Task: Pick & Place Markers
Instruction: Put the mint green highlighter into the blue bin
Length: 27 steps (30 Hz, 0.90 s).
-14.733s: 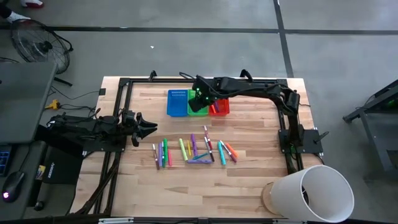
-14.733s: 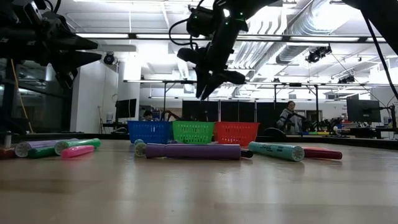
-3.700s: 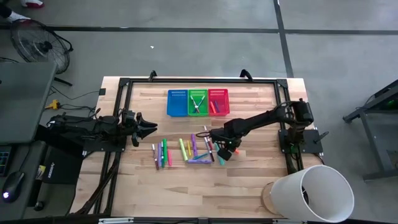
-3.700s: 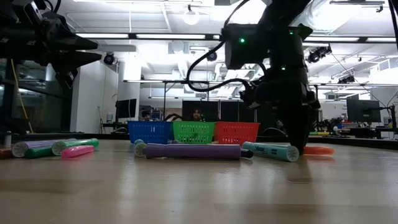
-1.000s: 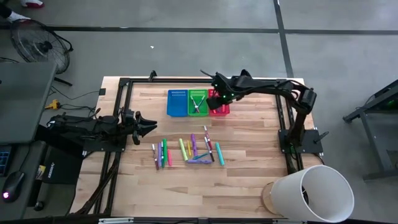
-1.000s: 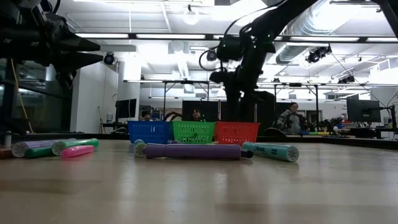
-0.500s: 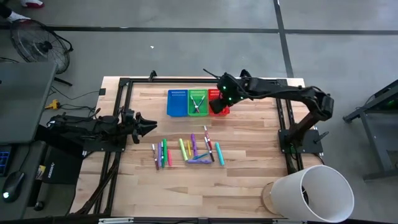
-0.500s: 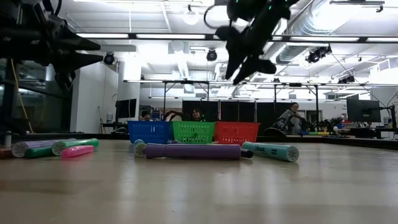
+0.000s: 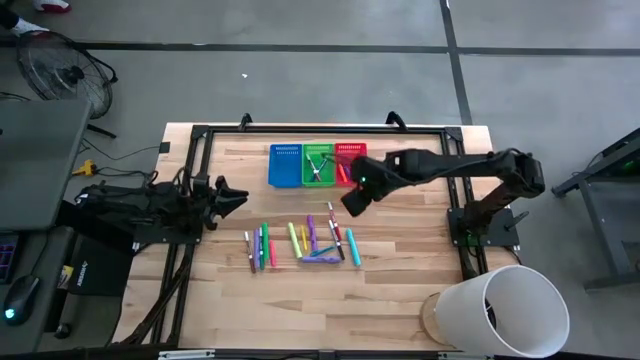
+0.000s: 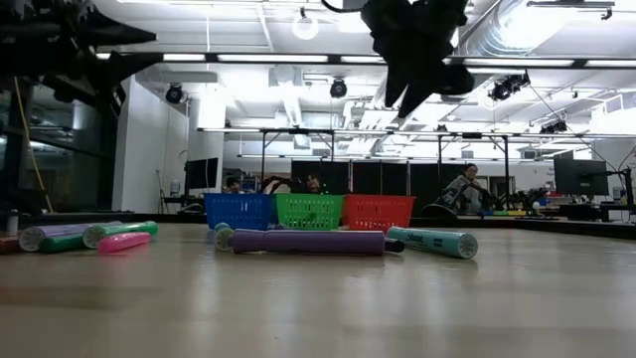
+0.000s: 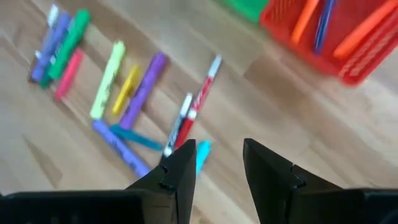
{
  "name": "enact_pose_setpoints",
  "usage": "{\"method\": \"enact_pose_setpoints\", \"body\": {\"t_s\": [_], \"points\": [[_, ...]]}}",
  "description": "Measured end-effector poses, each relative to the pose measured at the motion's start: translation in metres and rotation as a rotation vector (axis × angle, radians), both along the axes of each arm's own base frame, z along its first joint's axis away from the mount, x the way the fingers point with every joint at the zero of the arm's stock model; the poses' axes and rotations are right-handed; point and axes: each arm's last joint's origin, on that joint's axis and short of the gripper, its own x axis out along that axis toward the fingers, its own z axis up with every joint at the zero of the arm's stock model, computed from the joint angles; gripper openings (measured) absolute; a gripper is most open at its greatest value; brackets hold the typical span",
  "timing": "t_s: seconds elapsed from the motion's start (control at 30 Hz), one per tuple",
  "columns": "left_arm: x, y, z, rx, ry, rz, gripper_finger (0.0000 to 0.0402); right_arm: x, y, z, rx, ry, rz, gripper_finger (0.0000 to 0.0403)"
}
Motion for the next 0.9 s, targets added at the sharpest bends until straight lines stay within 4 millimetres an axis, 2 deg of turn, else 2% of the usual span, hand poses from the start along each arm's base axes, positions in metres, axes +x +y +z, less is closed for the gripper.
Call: {"method": "enact_pose_setpoints", "body": {"t_s": [0.37,0.57,0.9], "points": [[0.003,-0.002,0.03,0.109,0.024,-0.025,0.0115,-0.003,0.054,-0.007,0.014,0.023,0.024,0.0122],[0.014,-0.005,0.045,0.159,0.119,-0.084,0.0115,-0.011,0.074,-0.036,0.07,0.069,0.009,0.0131],[0.02,-0.007,0.083,0.144,0.158,-0.109,0.0115,-0.026,0.098,-0.088,0.169,0.066,0.01,0.0187]]}}
